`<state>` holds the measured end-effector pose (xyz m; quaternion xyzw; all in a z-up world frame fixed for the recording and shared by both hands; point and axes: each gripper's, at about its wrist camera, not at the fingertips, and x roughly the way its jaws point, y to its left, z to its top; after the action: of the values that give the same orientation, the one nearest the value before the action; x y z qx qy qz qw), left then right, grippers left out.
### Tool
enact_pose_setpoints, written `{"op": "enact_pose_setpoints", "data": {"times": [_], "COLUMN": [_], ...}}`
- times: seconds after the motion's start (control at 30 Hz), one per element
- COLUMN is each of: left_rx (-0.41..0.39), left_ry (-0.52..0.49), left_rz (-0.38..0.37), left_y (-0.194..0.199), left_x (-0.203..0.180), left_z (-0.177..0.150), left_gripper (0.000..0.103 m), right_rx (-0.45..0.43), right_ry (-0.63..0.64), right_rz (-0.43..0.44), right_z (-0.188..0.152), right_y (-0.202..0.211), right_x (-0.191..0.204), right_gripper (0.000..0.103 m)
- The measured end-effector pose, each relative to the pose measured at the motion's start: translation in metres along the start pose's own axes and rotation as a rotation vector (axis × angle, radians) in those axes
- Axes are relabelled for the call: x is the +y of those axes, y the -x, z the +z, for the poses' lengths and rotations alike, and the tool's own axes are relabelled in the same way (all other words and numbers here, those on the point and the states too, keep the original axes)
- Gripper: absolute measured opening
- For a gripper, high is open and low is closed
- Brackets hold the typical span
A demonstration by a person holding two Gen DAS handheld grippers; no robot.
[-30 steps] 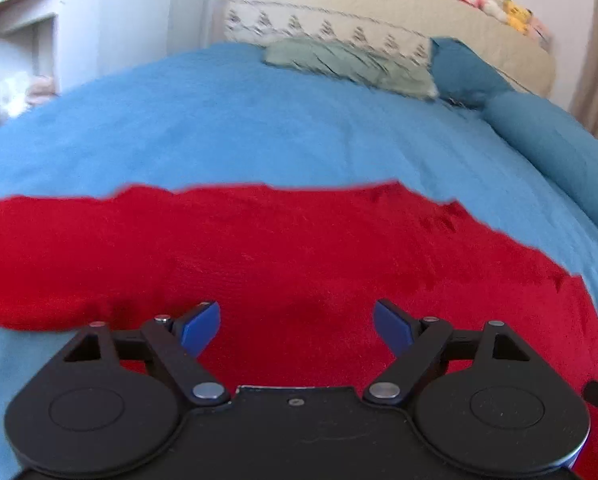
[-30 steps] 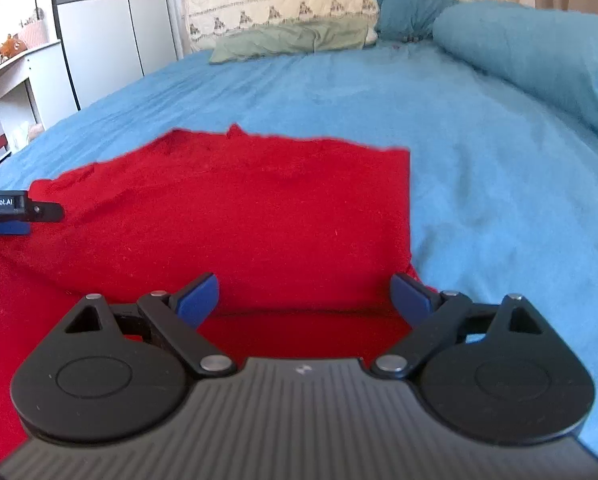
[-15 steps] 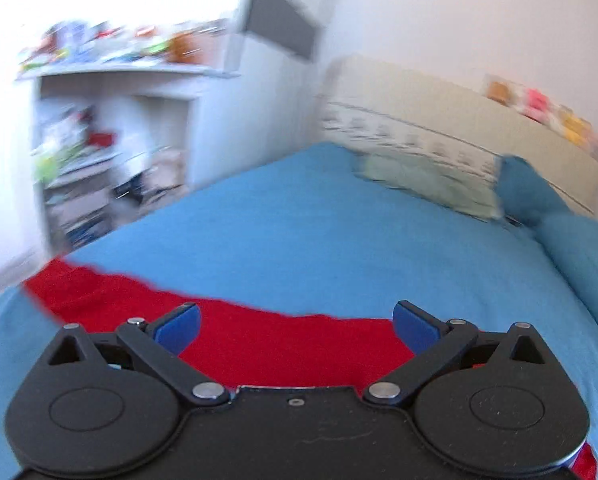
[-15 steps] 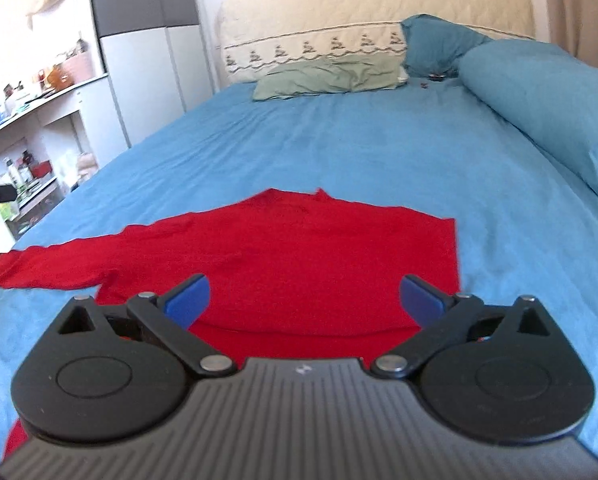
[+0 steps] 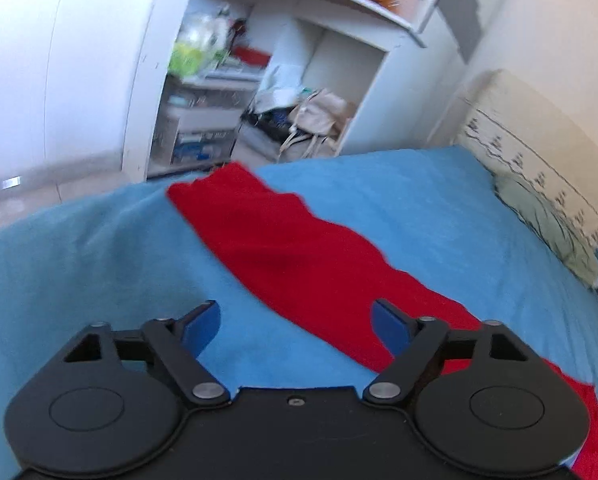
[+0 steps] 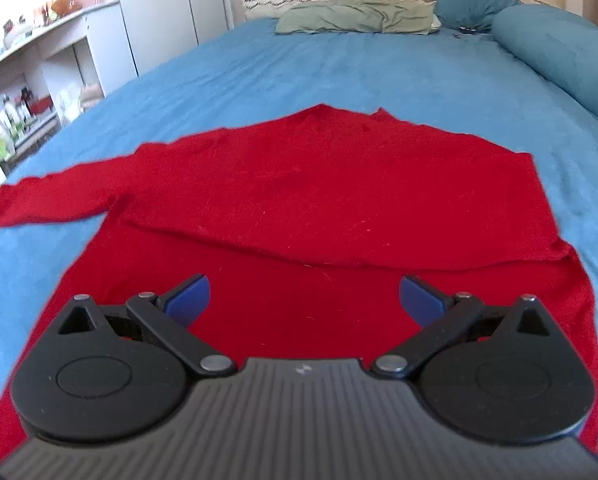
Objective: Fold small clothes
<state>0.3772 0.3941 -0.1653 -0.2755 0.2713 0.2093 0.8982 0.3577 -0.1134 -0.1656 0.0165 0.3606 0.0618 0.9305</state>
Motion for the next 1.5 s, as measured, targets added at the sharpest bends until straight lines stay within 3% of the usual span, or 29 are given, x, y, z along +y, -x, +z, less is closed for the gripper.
{"op": "enact_pose_setpoints", "data": {"times": [0.1,0.2,0.23,0.3,0.33,0.37,0.5,0.63,0.8,0.9,1.0,1.13,1.27,1.43,1.5], "left_rx": [-0.005,-0.029,-0.029,-0.03,-0.028,-0.021,-0.038,-0.1,-0.116,-0.044,0.066,0.229,0.331,0.317,0.301], "left_ry": [0.007,-0.063,-0.085,-0.12,-0.127,-0.125,-0.167,-0.299,-0.358,-0.42,-0.437,-0.433,-0.485,-0.55,-0.558], "left_rz": [-0.009,0.01,0.022,0.053,0.069,0.068,0.063,-0.03,-0.275,-0.416,-0.546,-0.577,-0.518,-0.467,-0.463], "left_y": [-0.01,-0.02,-0.022,-0.027,-0.03,-0.032,-0.027,0.004,0.053,0.074,0.085,0.077,0.058,0.055,0.06], "left_x": [0.012,0.004,0.001,-0.004,-0.004,-0.004,-0.015,-0.062,-0.149,-0.215,-0.269,-0.31,-0.326,-0.326,-0.325], "left_z": [0.0,0.003,0.003,0.005,0.006,0.008,0.009,0.009,0.0,-0.025,-0.072,-0.146,-0.209,-0.232,-0.228], "left_gripper": [0.076,0.074,0.068,0.047,0.02,0.006,0.005,0.005,0.005,0.005,0.006,0.006,0.006,0.008,0.027], "right_rx": [0.003,0.007,0.008,0.003,0.003,0.004,-0.011,-0.04,-0.066,-0.084,-0.101,-0.106,-0.096,-0.082,-0.079], "right_ry": [0.008,0.006,0.002,-0.006,-0.011,-0.016,-0.036,-0.073,-0.14,-0.16,-0.168,-0.178,-0.187,-0.163,-0.15], "right_rz": [-0.004,-0.002,0.001,0.005,0.005,0.007,0.012,0.014,-0.005,-0.019,-0.036,-0.05,-0.048,-0.034,-0.03], "right_z": [-0.001,0.001,0.001,0.001,0.001,0.001,0.001,0.005,0.014,0.02,0.024,0.024,0.022,0.027,0.032], "right_y": [-0.015,-0.028,-0.031,-0.036,-0.039,-0.038,-0.037,-0.026,-0.005,0.009,0.021,0.03,0.032,0.03,0.027], "right_x": [0.006,0.008,0.009,0.007,0.006,0.004,-0.002,-0.015,-0.039,-0.055,-0.072,-0.096,-0.113,-0.12,-0.119], "right_gripper": [0.103,0.103,0.103,0.103,0.103,0.103,0.103,0.103,0.103,0.103,0.103,0.103,0.103,0.103,0.103]}}
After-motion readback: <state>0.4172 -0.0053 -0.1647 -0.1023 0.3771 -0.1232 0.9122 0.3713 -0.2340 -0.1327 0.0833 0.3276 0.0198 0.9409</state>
